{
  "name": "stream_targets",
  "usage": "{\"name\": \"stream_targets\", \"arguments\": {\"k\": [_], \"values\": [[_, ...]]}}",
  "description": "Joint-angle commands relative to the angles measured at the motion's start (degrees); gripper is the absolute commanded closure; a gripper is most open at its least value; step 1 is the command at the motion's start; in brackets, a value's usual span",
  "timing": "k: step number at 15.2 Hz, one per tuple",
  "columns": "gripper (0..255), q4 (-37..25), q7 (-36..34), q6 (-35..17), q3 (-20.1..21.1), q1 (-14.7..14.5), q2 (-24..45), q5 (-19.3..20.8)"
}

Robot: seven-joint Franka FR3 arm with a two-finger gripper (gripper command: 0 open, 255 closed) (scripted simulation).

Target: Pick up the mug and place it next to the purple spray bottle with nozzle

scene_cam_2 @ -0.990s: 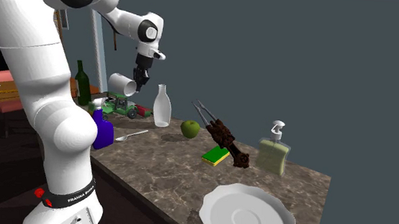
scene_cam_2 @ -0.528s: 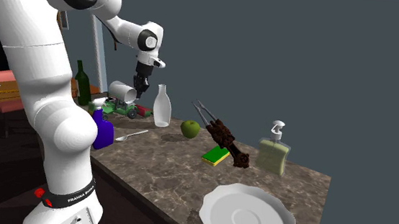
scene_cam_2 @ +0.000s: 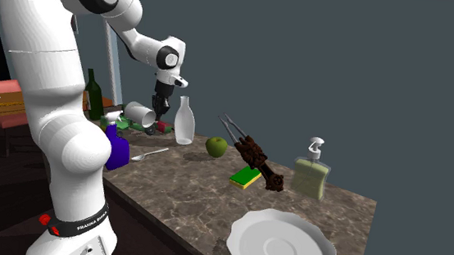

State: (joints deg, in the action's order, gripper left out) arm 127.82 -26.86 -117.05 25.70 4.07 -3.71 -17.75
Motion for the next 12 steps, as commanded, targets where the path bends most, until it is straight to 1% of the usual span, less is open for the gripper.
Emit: {"name": "stream_targets", "arguments": {"k": [1,12], "values": [[255,0.74,0.13,-1.70,0.12,-0.05,0.97,0.16],[255,4.19,0.56,-10.38,0.55,-0.45,6.49,1.24]]}}
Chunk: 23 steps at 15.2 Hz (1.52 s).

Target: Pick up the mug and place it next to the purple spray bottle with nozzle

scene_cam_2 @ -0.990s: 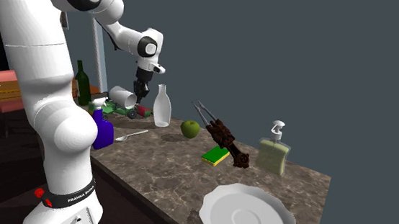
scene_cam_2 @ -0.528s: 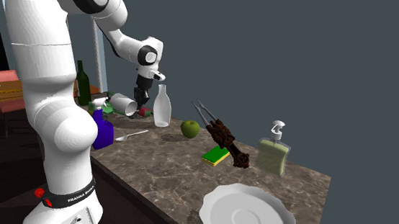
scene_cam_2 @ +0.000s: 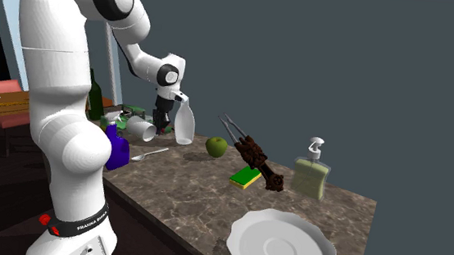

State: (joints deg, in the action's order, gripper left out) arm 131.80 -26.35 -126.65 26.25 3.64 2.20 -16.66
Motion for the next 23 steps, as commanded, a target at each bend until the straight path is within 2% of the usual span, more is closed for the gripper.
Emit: {"name": "stream_targets", "arguments": {"k": [1,14,22,23], "values": [[255,0.46,0.07,-1.58,0.01,-0.06,1.16,0.29],[255,2.50,-0.16,-12.18,-0.54,-1.03,10.16,2.98],[255,2.50,-0.16,-12.18,-0.55,-1.04,10.16,2.98],[0,2.50,-0.16,-12.18,-0.55,-1.03,10.16,2.98]]}}
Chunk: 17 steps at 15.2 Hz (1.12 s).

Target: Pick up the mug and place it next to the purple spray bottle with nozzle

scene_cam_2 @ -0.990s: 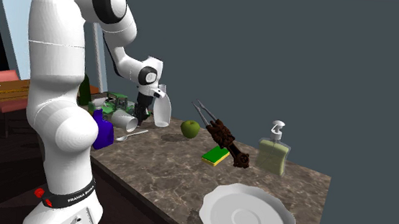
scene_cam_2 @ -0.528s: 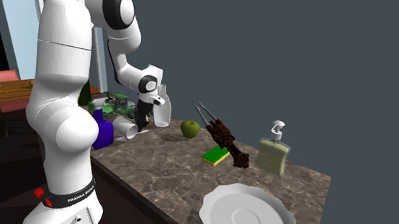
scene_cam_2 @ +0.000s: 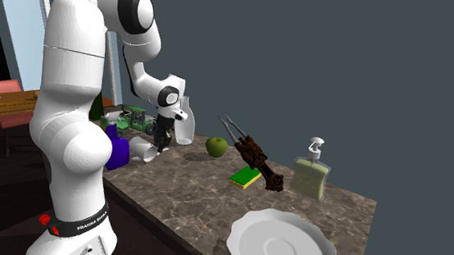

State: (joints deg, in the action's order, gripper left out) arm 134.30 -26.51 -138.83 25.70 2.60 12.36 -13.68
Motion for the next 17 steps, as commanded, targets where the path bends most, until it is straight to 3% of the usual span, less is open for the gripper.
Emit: {"name": "stream_targets", "arguments": {"k": [1,5,9,17], "values": [[0,0.00,0.00,0.00,0.00,0.00,0.00,0.00],[0,0.00,0.00,0.00,0.00,0.00,0.00,0.00],[0,-2.21,1.03,7.62,-0.08,1.50,-5.42,-1.21],[0,-2.21,1.04,7.62,-0.10,1.48,-5.42,-1.22]]}}
